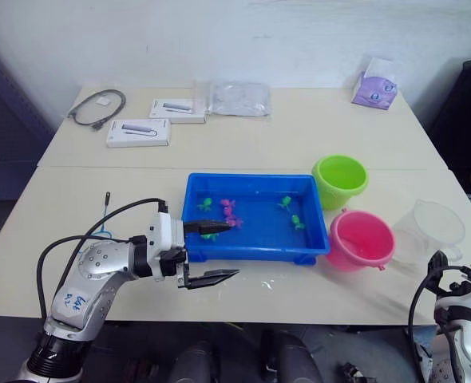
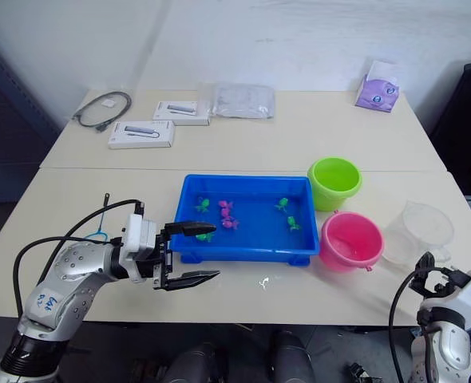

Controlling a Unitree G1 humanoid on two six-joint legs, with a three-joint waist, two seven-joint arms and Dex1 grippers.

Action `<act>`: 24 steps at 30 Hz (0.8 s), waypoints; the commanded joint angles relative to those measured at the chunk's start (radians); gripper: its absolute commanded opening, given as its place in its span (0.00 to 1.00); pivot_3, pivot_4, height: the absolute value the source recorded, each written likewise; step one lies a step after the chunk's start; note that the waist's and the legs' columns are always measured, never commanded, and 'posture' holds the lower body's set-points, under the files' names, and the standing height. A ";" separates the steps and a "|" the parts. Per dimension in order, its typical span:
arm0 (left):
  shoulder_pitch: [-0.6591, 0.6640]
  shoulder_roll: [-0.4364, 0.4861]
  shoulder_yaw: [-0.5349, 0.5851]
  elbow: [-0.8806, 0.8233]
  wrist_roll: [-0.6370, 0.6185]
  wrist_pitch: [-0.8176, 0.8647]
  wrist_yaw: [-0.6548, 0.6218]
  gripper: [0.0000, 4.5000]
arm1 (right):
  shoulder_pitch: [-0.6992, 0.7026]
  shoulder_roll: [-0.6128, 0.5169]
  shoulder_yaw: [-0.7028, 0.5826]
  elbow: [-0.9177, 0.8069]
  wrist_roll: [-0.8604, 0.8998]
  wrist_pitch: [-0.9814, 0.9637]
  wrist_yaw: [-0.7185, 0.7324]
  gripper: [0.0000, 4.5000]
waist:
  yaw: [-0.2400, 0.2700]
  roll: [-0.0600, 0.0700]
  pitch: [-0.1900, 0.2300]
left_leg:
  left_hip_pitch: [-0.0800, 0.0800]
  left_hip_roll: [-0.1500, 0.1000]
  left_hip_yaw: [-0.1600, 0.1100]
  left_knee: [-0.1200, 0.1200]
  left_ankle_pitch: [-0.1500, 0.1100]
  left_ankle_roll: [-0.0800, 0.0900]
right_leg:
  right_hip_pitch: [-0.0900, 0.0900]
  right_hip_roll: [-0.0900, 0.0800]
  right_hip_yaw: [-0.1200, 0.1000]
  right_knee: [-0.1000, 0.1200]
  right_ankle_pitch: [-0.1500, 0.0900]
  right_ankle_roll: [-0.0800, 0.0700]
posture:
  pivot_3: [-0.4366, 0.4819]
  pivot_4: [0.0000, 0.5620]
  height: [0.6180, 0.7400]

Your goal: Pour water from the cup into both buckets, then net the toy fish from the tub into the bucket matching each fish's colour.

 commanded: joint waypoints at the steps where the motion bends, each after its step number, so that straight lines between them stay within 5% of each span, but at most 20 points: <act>1: 0.007 0.004 0.016 -0.047 -0.002 -0.012 0.003 0.98 | -0.016 -0.018 -0.043 0.003 0.006 0.024 -0.035 1.00 | 0.000 0.000 0.000 | 0.000 0.000 0.000 0.000 0.000 0.000 | 0.000 0.000 0.000 0.000 0.000 0.000 | 0.48 0.27 1.00; 21: -0.031 0.004 0.015 -0.042 0.009 -0.013 0.015 0.98 | -0.211 -0.083 -0.127 0.191 0.127 0.130 -0.075 1.00 | 0.000 0.001 0.000 | 0.000 0.000 0.001 0.000 0.000 0.001 | 0.000 -0.001 0.000 0.000 0.000 0.000 | 0.48 0.27 1.00; 24: -0.030 0.004 0.019 -0.042 0.013 -0.016 0.016 1.00 | -0.228 -0.102 -0.128 0.213 0.131 0.122 -0.048 0.82 | 0.000 0.001 0.000 | 0.000 0.000 0.001 0.000 0.000 0.001 | 0.000 -0.001 0.000 0.000 0.000 0.000 | 0.48 0.27 1.00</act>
